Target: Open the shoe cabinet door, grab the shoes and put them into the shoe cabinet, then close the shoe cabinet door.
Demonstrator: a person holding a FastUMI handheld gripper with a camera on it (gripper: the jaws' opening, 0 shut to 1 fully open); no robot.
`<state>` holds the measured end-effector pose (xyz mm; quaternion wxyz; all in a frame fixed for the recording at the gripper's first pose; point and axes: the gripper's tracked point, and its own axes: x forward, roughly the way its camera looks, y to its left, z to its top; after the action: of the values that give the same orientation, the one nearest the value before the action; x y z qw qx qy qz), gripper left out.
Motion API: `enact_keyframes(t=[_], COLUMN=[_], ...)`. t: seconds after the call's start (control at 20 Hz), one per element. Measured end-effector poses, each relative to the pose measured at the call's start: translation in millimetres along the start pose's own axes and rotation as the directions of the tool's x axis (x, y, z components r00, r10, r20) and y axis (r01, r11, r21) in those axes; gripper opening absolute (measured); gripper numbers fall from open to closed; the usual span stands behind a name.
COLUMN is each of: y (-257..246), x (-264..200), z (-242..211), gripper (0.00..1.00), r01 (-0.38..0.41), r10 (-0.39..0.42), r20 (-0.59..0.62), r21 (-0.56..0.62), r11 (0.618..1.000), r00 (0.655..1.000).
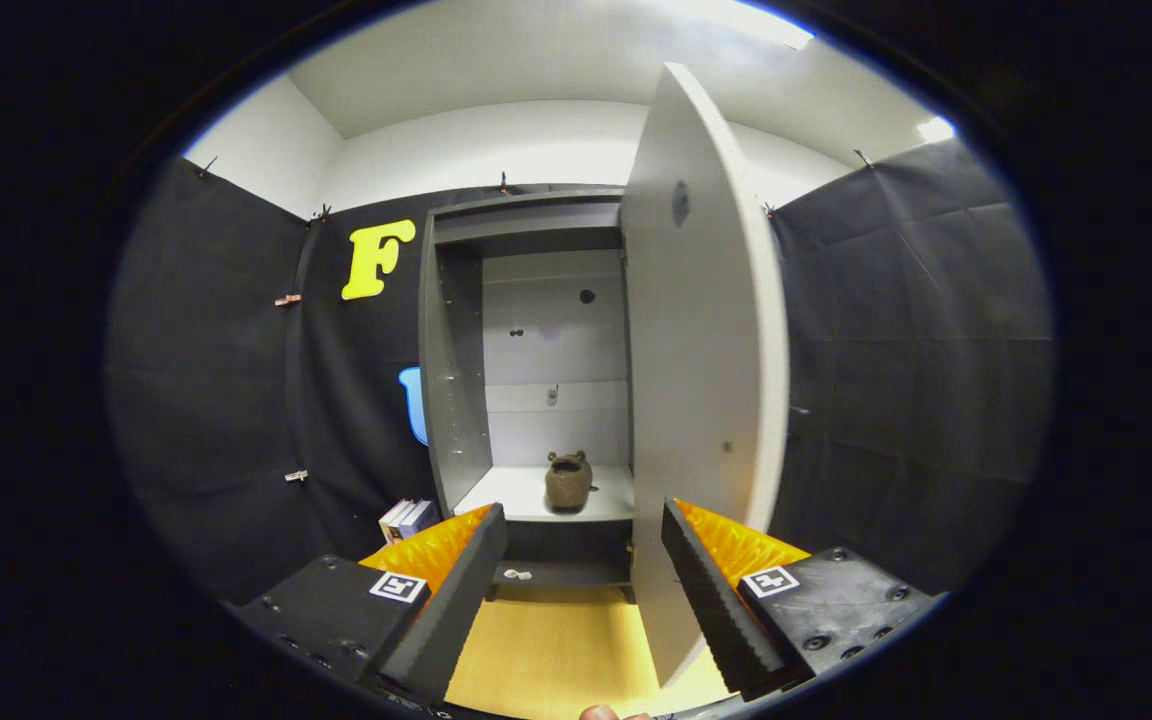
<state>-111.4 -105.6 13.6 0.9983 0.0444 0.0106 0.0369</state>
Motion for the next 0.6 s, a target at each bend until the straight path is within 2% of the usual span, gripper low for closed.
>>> enact_keyframes(t=[0.3,0.6], y=[-90.9,-159.8], x=[-24.4,4.4], z=[1.2,-1.9], gripper=[0.99,0.99], r01=[0.097,0.157], r10=[-0.097,-0.157], r20=[-0.024,-0.031], r21=[-0.024,-0.009], r11=[0.995,0.988], r00=[0.995,0.987])
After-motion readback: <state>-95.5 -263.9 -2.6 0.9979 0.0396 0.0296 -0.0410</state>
